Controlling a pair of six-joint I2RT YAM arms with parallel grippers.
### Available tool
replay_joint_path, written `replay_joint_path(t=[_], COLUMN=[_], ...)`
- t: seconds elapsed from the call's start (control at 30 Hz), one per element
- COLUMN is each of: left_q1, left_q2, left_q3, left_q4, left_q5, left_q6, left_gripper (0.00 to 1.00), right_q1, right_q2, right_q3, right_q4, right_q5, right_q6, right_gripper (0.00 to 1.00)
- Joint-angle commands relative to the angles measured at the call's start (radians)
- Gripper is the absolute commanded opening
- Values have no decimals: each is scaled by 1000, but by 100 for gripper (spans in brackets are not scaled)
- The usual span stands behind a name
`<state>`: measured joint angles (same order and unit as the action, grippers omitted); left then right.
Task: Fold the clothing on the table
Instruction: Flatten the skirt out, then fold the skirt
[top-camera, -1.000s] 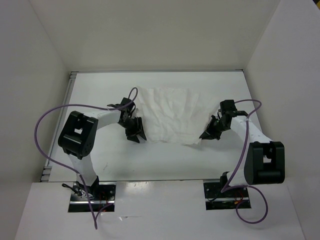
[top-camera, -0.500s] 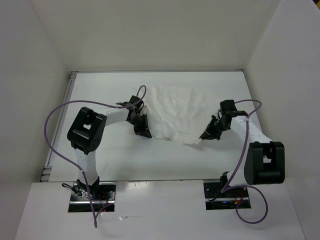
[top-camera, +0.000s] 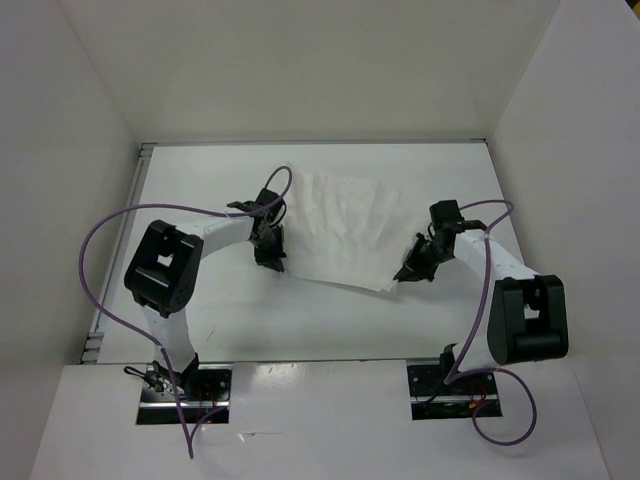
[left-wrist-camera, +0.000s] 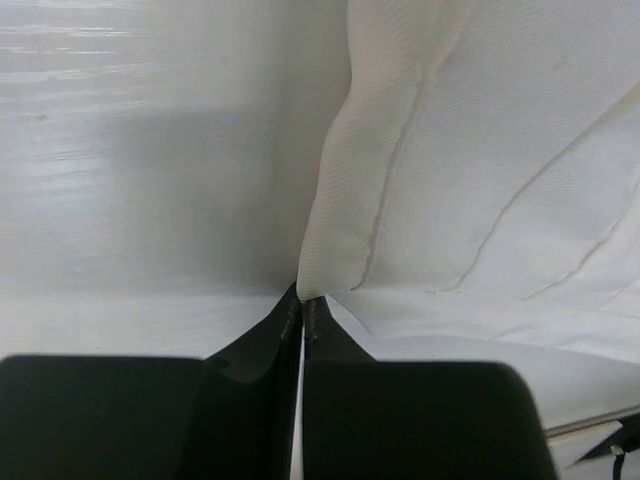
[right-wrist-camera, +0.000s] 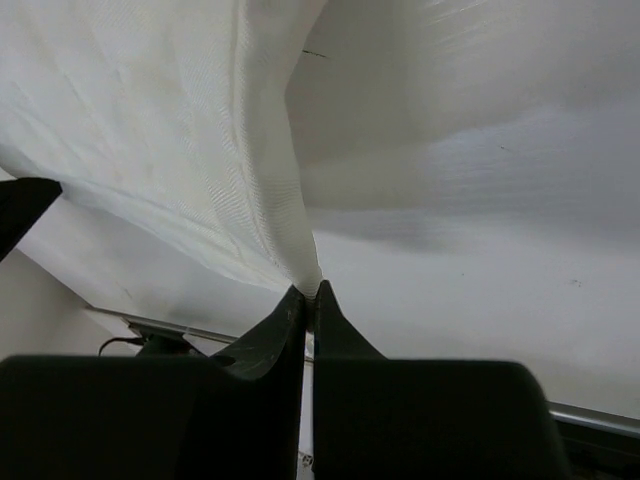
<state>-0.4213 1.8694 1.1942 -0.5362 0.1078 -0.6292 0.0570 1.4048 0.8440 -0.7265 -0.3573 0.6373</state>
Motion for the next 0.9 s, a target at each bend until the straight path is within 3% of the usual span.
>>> replay_joint_path(t=[0.0,0.03,0.07,0.1,0.17,0.23,0.33,0.5,0.87], left_q1=[30,30,30,30,30,39,58,94,156], left_q2=[7,7,-2,-56,-113,-212,-308,-319,-290], left_q3=[-8,-8,-8,-31,-31,-31,-31,-57,-84], left_q4=[-160,-151,-151,-124,-110,-99,-120,-130,-68], left_q5=[-298,-271,-235,-100,26,94,148,133,185], left_q6=[74,74,91,111,123,132,132,111,91], left_gripper=[0,5,22,72,83,92,93,93,93], right_q1=[4,16,29,38,38,49,61,79,198], right_q2=[39,48,59,72,59,33,-12,-36,170], right_q3=[35,35,35,44,44,58,70,43,23], right_q4=[-31,-31,-31,-31,-43,-63,-111,-122,-11], right_q5=[115,115,115,124,141,179,208,208,241], right_q6=[4,4,4,4,13,22,47,67,144], right_gripper=[0,0,2,14,33,42,46,50,50])
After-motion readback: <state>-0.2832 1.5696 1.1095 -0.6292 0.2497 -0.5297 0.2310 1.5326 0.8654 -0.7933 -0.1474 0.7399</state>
